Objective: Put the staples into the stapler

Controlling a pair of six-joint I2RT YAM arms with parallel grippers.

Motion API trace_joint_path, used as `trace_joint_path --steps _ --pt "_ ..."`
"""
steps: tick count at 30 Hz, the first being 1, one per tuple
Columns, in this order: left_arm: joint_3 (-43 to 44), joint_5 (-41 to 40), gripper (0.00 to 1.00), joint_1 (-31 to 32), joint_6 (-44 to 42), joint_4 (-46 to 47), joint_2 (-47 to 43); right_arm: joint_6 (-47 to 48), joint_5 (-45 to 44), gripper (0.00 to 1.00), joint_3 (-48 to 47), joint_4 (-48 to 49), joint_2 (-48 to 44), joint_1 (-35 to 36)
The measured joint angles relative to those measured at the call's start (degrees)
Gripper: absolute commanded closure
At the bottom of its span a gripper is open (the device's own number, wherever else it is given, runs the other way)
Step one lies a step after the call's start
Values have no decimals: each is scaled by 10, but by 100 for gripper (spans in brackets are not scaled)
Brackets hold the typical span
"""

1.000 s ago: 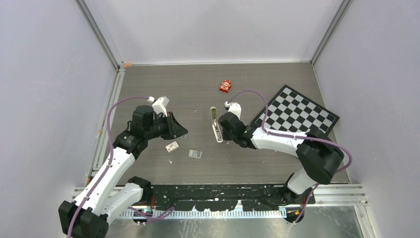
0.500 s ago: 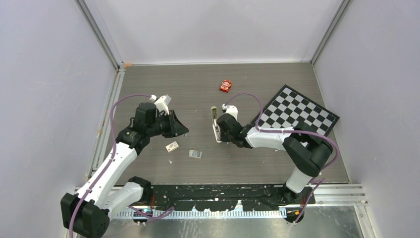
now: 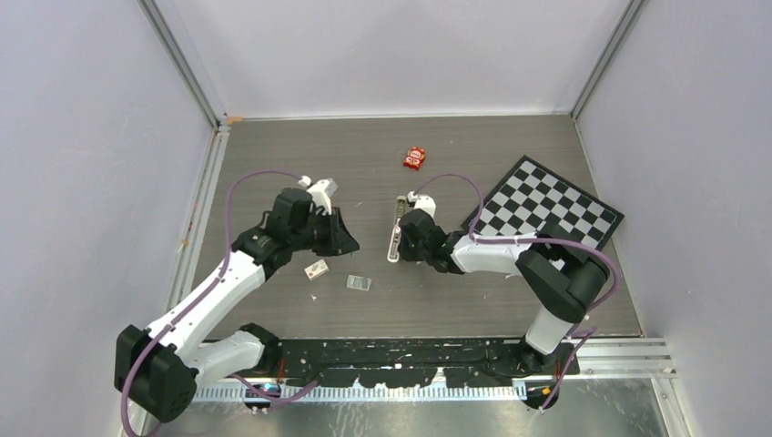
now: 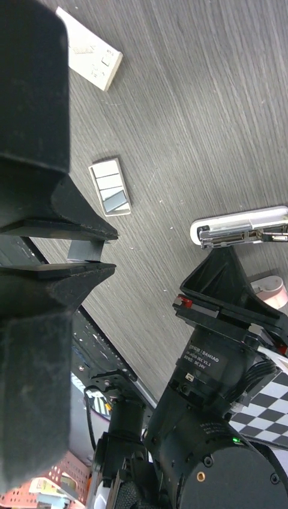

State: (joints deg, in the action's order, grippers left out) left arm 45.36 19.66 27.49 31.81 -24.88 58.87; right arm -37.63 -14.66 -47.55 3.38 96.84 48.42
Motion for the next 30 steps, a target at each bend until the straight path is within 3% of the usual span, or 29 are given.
trace_joint_path --steps 5,10,18,30 --pt "31 -41 90 53 -9 2 48 0 5 74 19 -1 -21 1" --pt "75 -92 91 106 -21 6 108 0 -3 57 58 -24 -100 2" --pt "154 -176 91 173 -29 1 221 -17 -34 1 132 -51 -260 2" --pt "285 -269 90 217 -35 -33 397 -58 -100 0 230 -168 -481 2"
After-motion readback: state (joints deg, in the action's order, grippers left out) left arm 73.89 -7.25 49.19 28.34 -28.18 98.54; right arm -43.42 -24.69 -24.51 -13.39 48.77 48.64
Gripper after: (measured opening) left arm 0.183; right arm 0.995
